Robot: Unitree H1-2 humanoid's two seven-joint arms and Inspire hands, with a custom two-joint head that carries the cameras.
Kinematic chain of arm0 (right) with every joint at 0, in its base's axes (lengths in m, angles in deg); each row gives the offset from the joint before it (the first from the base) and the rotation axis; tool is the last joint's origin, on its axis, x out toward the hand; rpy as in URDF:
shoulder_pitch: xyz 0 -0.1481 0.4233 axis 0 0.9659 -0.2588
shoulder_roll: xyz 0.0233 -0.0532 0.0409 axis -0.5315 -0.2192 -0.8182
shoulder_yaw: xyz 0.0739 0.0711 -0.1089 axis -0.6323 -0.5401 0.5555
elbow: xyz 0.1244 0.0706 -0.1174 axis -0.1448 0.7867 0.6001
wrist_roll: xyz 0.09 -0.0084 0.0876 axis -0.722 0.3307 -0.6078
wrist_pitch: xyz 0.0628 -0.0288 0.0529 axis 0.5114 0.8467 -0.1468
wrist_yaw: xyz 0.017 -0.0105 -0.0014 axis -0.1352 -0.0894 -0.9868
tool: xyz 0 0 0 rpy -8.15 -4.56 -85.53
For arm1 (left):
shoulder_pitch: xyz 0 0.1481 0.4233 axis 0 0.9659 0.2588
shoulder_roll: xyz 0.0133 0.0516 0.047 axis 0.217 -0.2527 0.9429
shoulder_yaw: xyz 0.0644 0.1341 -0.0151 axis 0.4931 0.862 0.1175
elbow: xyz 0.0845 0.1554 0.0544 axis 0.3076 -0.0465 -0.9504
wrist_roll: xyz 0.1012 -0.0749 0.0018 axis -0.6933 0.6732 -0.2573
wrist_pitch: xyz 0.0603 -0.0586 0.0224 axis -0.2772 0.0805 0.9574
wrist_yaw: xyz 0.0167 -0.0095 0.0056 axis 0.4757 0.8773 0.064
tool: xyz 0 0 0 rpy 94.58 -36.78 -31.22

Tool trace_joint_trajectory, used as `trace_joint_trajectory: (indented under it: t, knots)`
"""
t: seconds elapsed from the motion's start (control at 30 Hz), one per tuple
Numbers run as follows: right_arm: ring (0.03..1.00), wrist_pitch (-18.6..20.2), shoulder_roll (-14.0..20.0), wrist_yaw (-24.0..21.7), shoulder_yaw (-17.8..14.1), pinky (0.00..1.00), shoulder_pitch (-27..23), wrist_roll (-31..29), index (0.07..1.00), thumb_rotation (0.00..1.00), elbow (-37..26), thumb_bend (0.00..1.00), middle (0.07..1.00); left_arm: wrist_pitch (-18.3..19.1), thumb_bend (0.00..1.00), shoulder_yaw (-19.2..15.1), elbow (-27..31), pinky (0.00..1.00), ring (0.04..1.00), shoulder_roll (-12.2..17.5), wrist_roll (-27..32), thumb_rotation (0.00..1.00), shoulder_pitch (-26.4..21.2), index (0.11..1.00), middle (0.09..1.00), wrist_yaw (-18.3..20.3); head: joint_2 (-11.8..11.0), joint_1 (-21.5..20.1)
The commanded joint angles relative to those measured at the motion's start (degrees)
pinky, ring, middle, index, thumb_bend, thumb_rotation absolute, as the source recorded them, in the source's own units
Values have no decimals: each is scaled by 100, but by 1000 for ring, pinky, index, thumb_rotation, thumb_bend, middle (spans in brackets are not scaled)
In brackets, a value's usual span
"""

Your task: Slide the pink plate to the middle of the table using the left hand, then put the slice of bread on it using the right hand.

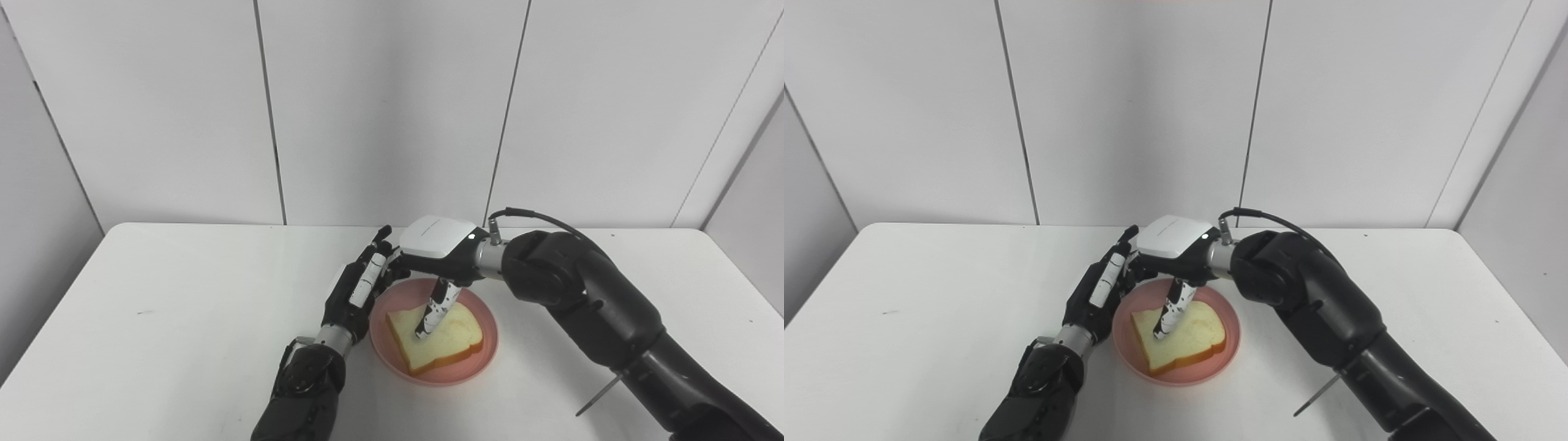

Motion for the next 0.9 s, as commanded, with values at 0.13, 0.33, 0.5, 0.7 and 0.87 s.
trace_joint_trajectory:
  t: [0.13, 0.33, 0.5, 0.7, 0.87]
  knots:
    - [697, -142, 426, 212, -555, 614, 179, -604, 739, 540, -309, 1000, 727, 9, 829, -47, -112, 799, 868, -10, 93, 749, 323, 932, 796, 34, -4, -17]
    - [752, 141, 500, 630, -1368, 652, 762, -1217, 762, 541, -227, 1000, 765, 69, 868, -120, -55, 822, 870, 26, 217, 714, 363, 923, 778, 140, -20, -49]
    - [791, -40, 416, 1260, -1850, 690, 1213, -1561, 810, 673, 136, 1000, 815, 89, 837, -135, 28, 825, 880, 17, 244, 716, 410, 924, 793, 167, -12, -63]
    - [886, -149, 131, 2050, -2157, 784, 1752, -1844, 880, 859, 455, 999, 900, -221, 887, -90, 97, 822, 904, -14, 42, 723, 455, 925, 916, -153, -20, -92]
    - [932, -179, -555, 2842, -2620, 873, 2041, -2457, 881, 968, 859, 929, 924, -519, 898, 83, 318, 888, 933, -76, -505, 794, 537, 927, 992, -943, -15, -75]
